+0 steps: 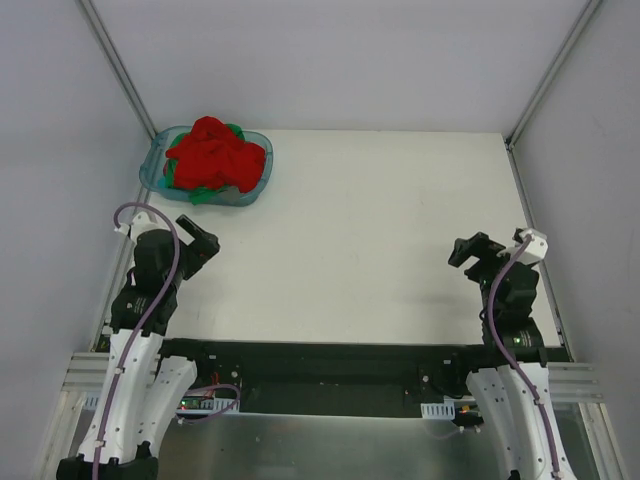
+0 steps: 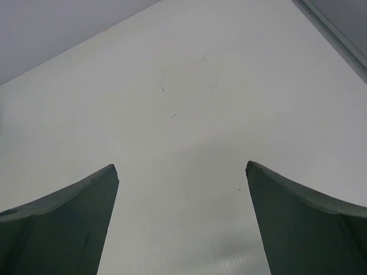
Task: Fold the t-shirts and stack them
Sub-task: Grab crumpled tshirt from bin with the left arm
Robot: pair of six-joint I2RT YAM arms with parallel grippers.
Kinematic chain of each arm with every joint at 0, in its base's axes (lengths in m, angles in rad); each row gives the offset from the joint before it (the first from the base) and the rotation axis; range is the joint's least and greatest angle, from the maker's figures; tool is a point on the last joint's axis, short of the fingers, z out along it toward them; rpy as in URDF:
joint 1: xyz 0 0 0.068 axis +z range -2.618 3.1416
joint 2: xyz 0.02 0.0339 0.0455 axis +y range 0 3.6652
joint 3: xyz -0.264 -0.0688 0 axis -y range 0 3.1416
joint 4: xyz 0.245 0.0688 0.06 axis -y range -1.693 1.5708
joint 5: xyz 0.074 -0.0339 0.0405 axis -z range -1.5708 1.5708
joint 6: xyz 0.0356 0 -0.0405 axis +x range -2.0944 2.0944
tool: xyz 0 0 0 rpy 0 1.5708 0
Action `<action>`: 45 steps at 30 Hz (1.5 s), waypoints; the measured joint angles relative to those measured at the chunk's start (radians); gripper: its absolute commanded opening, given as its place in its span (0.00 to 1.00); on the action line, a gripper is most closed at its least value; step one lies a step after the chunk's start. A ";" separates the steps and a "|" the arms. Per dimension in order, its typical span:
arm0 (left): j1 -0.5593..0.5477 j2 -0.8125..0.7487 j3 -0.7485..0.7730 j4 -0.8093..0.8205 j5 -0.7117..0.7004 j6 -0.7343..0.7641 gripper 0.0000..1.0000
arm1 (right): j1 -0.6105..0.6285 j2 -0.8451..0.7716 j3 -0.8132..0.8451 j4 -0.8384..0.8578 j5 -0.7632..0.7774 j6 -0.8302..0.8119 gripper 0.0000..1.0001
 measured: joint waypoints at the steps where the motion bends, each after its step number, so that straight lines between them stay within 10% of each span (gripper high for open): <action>1: 0.000 0.006 0.000 0.000 0.000 0.000 0.99 | 0.000 -0.004 0.000 0.000 -0.005 0.000 0.96; 10: 0.000 0.211 0.048 0.065 0.050 0.014 0.99 | 0.000 -0.037 -0.047 0.057 -0.131 -0.025 0.96; 28: 0.040 1.074 0.756 0.187 -0.106 0.195 0.90 | 0.000 0.084 -0.020 0.000 -0.150 -0.058 0.96; 40: 0.048 1.376 1.002 0.183 -0.199 0.328 0.49 | 0.000 0.092 -0.002 -0.057 -0.142 -0.058 0.96; 45: 0.048 1.430 1.051 0.157 -0.217 0.381 0.00 | 0.000 0.084 0.001 -0.074 -0.141 -0.058 0.96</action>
